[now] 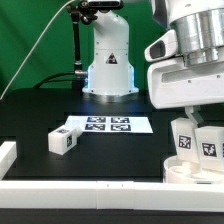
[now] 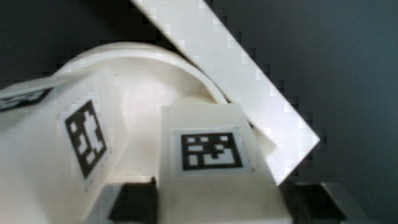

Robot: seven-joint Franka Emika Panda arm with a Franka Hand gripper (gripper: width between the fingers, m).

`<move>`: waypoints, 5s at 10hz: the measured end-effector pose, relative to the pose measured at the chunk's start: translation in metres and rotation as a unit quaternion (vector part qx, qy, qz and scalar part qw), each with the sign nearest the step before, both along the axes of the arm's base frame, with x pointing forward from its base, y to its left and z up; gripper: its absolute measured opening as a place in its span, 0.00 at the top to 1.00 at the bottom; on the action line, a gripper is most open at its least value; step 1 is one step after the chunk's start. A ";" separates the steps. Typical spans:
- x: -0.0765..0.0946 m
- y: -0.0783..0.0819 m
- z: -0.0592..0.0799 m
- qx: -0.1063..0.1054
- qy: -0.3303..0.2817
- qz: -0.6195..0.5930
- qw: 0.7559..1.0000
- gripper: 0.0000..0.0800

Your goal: Assemble stool

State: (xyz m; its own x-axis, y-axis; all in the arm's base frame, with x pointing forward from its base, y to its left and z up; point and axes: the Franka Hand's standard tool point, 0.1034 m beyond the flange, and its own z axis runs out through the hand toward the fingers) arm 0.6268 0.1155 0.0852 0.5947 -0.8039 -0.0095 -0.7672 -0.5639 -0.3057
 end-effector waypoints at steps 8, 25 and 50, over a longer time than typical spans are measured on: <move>0.007 0.011 0.000 0.141 0.070 -0.361 0.919 0.57; 0.002 0.005 0.033 0.154 0.086 -0.310 0.934 0.19; 0.005 0.004 0.026 -0.147 -0.093 0.707 0.686 0.19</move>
Offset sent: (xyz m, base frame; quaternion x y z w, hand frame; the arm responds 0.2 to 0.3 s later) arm 0.0079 0.0203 -0.0035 0.0229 -0.0720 0.3393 0.9376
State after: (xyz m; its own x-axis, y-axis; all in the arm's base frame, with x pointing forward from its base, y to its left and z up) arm 0.6320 0.1199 0.1111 0.7511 0.6254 0.2116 0.6457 -0.7626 -0.0381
